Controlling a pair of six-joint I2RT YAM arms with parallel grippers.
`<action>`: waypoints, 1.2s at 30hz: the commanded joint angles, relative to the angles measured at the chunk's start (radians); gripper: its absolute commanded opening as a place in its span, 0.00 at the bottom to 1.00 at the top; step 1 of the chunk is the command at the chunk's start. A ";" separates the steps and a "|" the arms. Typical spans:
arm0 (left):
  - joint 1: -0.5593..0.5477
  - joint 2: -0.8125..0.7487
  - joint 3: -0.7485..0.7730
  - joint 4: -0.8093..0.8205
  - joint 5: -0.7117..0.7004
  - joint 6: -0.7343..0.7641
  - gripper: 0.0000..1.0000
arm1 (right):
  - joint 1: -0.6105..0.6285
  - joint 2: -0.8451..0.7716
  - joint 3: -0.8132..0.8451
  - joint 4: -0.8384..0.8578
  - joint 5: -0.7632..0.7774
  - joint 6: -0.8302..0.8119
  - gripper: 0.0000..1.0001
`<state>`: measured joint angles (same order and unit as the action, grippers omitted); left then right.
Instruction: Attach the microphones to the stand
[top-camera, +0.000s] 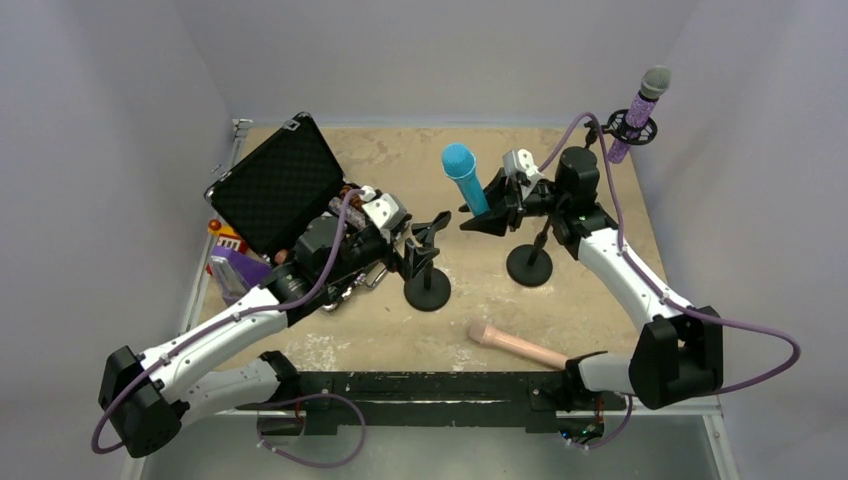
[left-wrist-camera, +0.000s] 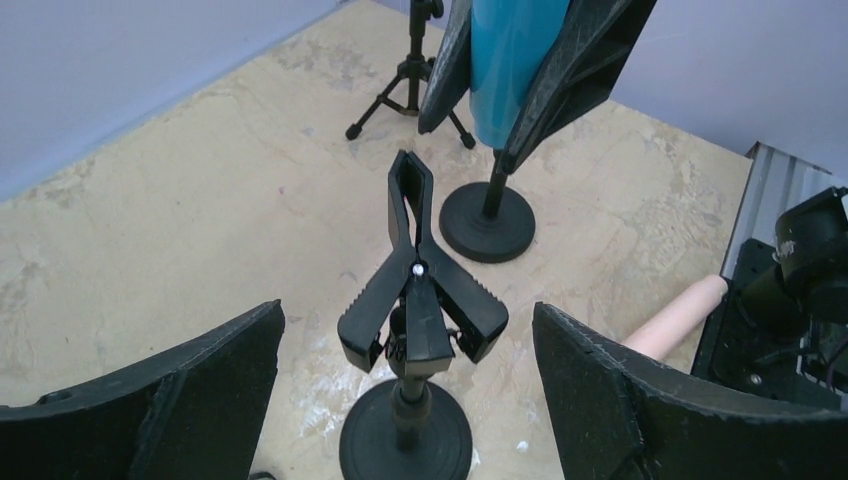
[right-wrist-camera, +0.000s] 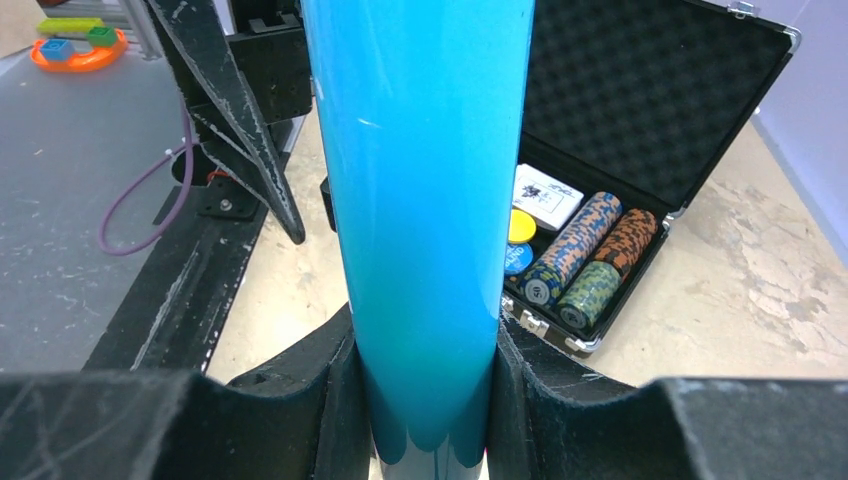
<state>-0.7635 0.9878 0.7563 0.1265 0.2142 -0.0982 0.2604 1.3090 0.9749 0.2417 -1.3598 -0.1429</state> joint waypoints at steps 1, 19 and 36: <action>-0.031 0.013 -0.006 0.193 -0.114 -0.014 0.97 | -0.003 0.021 -0.022 0.038 0.014 0.016 0.00; -0.039 0.032 0.001 0.133 -0.066 0.024 0.00 | 0.017 0.079 -0.054 0.038 0.122 -0.003 0.00; 0.021 -0.066 0.003 0.000 0.024 0.187 0.00 | 0.025 -0.115 0.099 -0.428 0.066 -0.332 0.00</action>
<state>-0.7589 0.9405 0.7307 0.1497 0.1944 0.0078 0.2810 1.2564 0.9874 0.0158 -1.2747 -0.3435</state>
